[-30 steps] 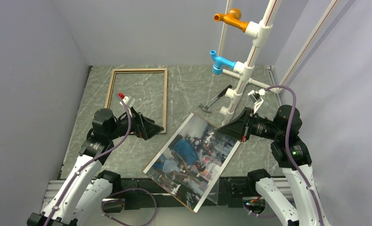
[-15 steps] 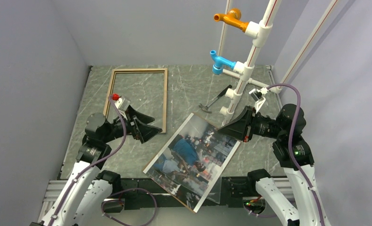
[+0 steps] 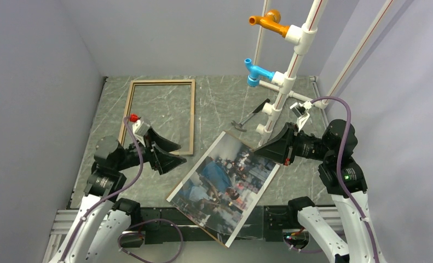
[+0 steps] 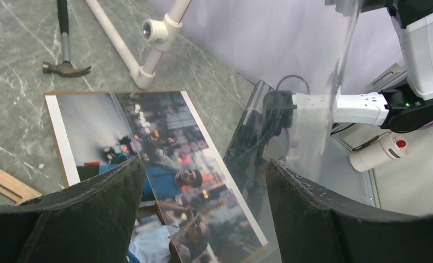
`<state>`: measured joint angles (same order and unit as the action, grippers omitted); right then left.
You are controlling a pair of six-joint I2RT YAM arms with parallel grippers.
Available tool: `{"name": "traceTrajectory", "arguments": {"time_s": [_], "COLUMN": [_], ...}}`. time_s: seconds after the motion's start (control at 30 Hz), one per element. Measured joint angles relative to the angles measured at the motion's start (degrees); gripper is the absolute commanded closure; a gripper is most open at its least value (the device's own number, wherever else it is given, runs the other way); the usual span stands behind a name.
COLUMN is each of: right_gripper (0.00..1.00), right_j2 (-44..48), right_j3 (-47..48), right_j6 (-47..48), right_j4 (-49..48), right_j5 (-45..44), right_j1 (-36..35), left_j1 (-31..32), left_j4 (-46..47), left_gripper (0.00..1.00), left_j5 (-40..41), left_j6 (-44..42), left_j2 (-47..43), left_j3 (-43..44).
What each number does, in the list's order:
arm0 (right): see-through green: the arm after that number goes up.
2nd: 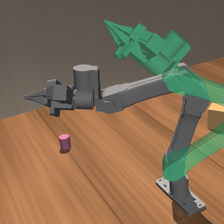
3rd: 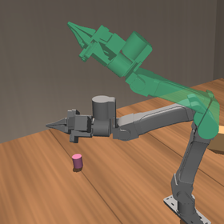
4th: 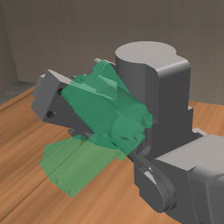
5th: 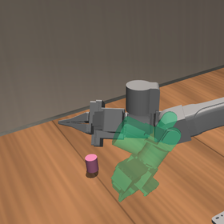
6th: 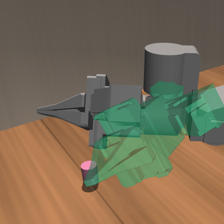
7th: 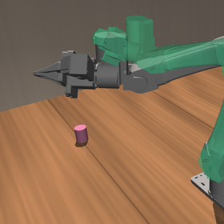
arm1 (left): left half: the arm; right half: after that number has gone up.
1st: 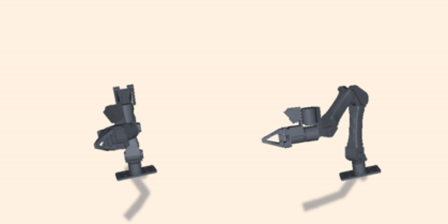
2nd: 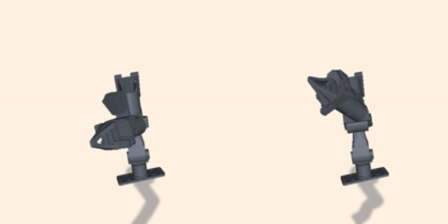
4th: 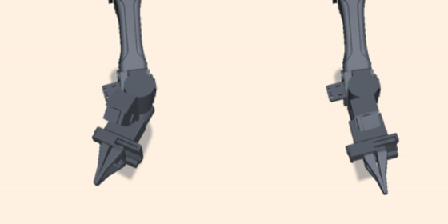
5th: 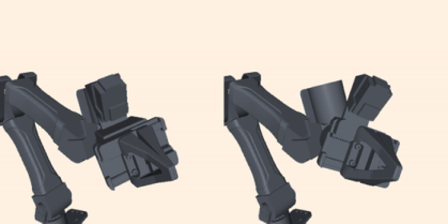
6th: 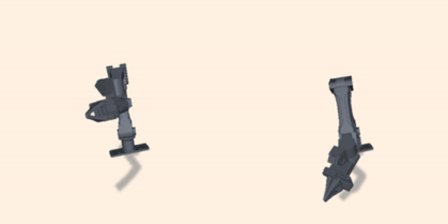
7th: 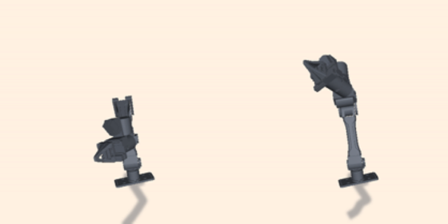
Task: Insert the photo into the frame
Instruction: Pick up the photo frame item at the center of the board.
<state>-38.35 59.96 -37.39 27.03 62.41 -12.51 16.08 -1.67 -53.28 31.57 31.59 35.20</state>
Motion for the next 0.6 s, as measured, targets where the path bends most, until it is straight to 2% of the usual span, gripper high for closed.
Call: {"name": "traceTrajectory", "arguments": {"time_s": [0.07, 0.2, 0.37, 0.6], "right_gripper": [1.00, 1.00, 1.00, 1.00], "right_j2": [-0.2, -0.5, -0.7, -0.8], "right_j3": [0.0, 0.0, -0.6, -1.0], "right_j6": [0.7, 1.8, 2.0, 1.8], "right_j4": [0.5, 1.2, 1.1, 1.1], "right_j5": [-0.4, -1.5, -2.5, -2.6], "right_j1": [0.0, 0.0, 0.0, 0.0], "left_j1": [0.0, 0.0, 0.3, 0.3], "left_j4": [-4.1, -12.8, -16.7, -18.8], "left_gripper": [0.06, 0.01, 0.00, 0.03], "left_j5": [0.7, 5.6, 8.3, 9.3], "left_j6": [-1.7, -5.4, -7.3, -8.4], "left_j2": [-1.3, -4.6, -8.1, -8.3], "left_j3": [0.9, 4.5, 7.4, 7.6]}}
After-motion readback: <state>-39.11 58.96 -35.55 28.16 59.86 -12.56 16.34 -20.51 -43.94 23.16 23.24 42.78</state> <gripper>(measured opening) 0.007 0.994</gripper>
